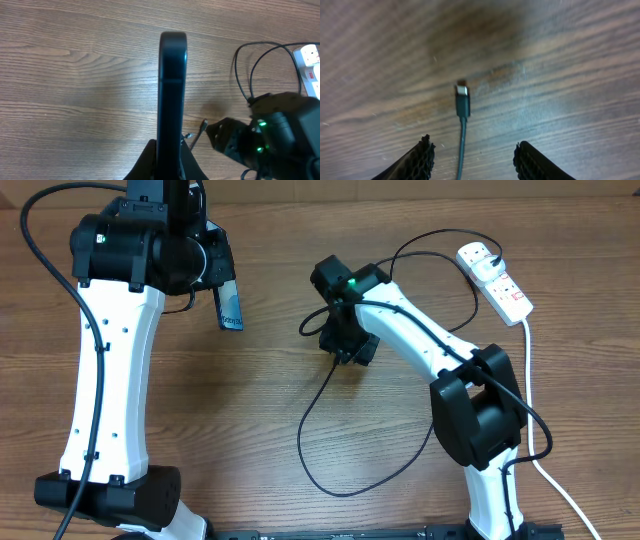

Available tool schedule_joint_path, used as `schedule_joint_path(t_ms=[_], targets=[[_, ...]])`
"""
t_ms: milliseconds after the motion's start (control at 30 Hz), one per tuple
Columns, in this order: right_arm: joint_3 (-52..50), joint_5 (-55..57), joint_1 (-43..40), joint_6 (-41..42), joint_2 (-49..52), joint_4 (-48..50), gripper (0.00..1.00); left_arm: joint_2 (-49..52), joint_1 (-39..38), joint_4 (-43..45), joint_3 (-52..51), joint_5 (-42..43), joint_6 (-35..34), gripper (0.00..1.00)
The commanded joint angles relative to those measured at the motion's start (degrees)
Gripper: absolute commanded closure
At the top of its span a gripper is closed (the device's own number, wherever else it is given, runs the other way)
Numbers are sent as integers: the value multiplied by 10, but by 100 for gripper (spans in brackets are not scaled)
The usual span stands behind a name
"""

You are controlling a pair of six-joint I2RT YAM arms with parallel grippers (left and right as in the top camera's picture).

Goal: Plug charger to phone and switch on socket
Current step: 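Move the right gripper down over the black cable's USB-C plug, then close the right gripper on the USB-C plug and lift it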

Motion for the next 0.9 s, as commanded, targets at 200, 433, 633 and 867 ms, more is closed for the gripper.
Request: schedule_joint_path(t_ms=[200, 433, 633, 867], targets=[[-52, -12, 7, 2, 4, 21, 50, -4, -2, 3, 1, -5, 8, 96], [-62, -16, 7, 2, 4, 64, 51, -4, -2, 3, 1, -5, 9, 96], [-62, -16, 9, 15, 12, 66, 54, -3, -2, 3, 1, -5, 9, 96], [-62, -20, 21, 17, 36, 75, 56, -2, -2, 3, 1, -6, 9, 96]])
